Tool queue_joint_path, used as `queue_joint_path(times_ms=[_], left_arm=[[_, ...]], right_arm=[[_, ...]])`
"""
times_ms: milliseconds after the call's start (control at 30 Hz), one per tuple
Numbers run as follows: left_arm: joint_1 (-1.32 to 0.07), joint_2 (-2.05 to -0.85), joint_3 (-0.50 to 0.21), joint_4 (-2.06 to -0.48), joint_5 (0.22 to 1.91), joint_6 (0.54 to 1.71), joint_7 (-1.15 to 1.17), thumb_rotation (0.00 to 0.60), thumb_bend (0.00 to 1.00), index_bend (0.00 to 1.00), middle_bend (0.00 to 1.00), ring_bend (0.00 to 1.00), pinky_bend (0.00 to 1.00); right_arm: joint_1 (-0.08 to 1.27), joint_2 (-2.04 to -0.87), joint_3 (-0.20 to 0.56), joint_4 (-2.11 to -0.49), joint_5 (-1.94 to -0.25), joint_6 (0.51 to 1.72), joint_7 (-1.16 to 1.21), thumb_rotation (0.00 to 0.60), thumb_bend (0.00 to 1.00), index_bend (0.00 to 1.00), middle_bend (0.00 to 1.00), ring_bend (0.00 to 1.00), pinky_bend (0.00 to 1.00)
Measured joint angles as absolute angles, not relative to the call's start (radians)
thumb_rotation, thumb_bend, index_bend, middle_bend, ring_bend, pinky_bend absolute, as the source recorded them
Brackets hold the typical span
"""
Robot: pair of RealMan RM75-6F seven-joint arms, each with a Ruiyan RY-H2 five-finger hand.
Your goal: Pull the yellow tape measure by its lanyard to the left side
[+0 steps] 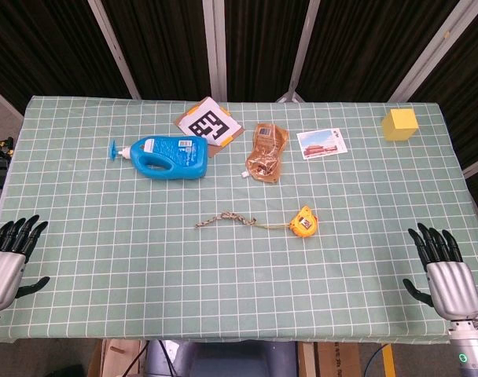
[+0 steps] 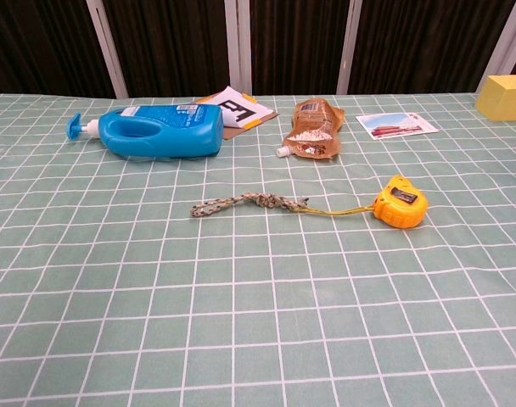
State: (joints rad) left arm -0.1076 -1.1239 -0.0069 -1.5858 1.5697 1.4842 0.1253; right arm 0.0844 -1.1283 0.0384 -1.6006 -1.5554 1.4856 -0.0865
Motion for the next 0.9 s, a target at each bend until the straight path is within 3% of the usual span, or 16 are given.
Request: queue_joint_path(times_ms=[900], left_arm=[[-0.113, -1.104, 0.0, -1.636, 1.534, 1.438, 0.153, 0.6, 0.0, 0.0, 0.0, 0.0, 0.0]], right_arm=[[0.084, -1.132, 0.039, -1.61, -1.546, 1.477, -0.086, 0.6, 0.25, 0.0, 0.0, 0.0, 0.0]])
